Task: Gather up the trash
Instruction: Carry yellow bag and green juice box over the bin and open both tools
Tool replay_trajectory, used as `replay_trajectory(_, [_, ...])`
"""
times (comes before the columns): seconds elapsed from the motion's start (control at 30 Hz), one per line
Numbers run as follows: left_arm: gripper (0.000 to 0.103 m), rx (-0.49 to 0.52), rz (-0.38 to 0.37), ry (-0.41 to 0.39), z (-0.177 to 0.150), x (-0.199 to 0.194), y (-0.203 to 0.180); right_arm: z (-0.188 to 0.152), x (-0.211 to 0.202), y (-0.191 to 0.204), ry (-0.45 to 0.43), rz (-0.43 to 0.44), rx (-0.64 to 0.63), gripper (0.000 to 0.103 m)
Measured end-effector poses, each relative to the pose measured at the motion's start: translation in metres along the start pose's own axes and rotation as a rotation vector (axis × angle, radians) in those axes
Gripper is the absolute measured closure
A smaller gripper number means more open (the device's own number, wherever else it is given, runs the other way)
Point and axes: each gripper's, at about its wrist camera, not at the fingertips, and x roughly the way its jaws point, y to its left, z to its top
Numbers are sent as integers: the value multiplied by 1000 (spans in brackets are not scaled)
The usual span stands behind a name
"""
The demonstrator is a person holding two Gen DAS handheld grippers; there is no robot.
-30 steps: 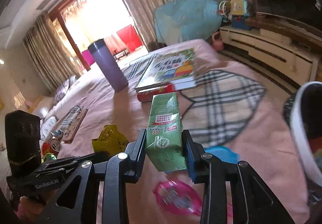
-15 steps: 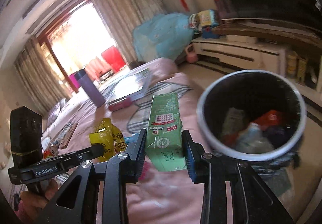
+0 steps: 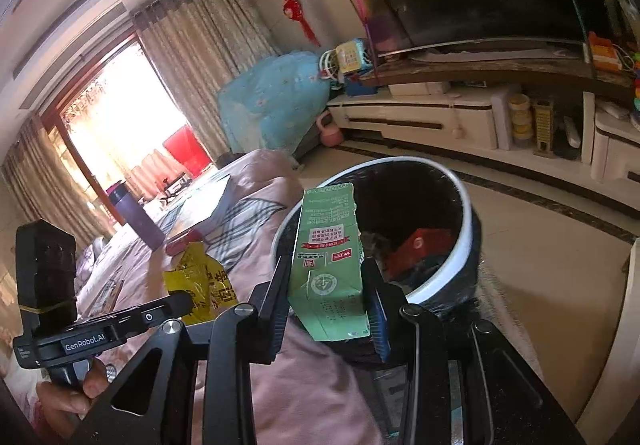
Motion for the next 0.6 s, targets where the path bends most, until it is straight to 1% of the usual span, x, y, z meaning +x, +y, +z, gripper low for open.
replay_trajectory(0.3, [97,32,14,0,24,30,-16,12,8,-16,-4,-25,14,68])
replay_trajectory(0.6, [96,44,17,40,45,63,-22,24,19,-26,5,-36,28,68])
